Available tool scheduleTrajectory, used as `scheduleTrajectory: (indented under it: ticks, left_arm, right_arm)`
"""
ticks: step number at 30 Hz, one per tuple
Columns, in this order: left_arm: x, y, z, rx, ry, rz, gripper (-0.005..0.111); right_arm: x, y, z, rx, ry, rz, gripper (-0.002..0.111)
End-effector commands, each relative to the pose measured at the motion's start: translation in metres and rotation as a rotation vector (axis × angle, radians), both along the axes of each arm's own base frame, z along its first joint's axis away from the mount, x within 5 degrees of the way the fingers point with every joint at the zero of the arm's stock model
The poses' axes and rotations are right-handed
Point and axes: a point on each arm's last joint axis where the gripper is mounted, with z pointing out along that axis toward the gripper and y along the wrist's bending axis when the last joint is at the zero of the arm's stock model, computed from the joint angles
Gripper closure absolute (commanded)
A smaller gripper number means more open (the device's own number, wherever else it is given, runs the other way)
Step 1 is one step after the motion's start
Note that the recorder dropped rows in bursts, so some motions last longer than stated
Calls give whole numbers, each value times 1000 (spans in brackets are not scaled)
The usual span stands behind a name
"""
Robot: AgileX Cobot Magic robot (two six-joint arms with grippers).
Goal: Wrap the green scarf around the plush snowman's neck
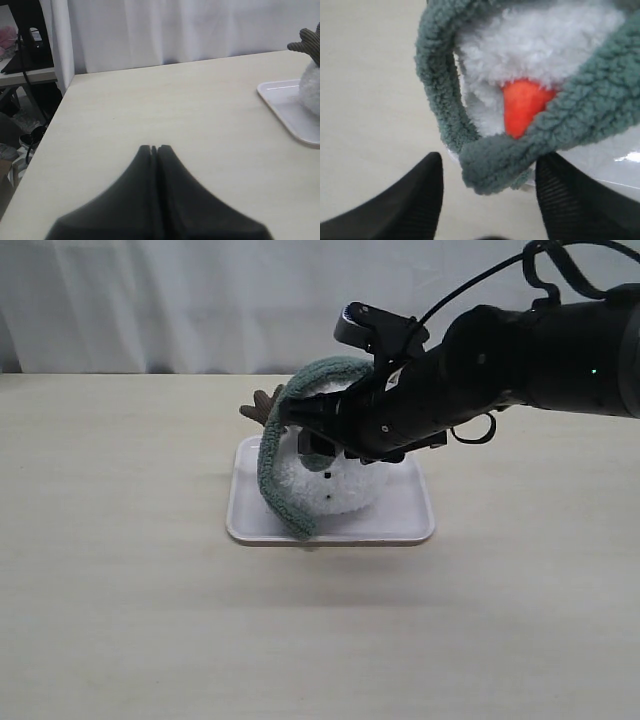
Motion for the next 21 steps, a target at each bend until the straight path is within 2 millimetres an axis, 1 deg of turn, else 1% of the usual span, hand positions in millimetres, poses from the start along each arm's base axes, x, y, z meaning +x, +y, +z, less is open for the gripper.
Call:
scheduleTrajectory:
  ticks: [1,2,4,9,12,15,18,21]
  left_arm:
    - [0,0,0,0,-9,1,107]
    - [0,0,0,0,-9,1,107]
    - [0,0,0,0,-9,1,107]
    - [0,0,0,0,-9,1,107]
    - [0,0,0,0,-9,1,107]
    - [0,0,0,0,-9,1,107]
    - [0,0,0,0,-9,1,107]
    - [0,0,0,0,-9,1,107]
  right_arm:
    - [-2,-6,-4,-124,-17,67,77]
    - [-3,-8,-5,-152,-2,81,80]
    - [-7,-10,-8,-189,42,96,79]
    - [-12,-18,-6,-329,135,150,63]
    - [-11,-24,2,-413,157,151,56]
    - [-8,-28,15,-470,156,128,54]
    - [-6,-28,30,-465,137,116,54]
    - [-5,-21,34,-379,107,102,54]
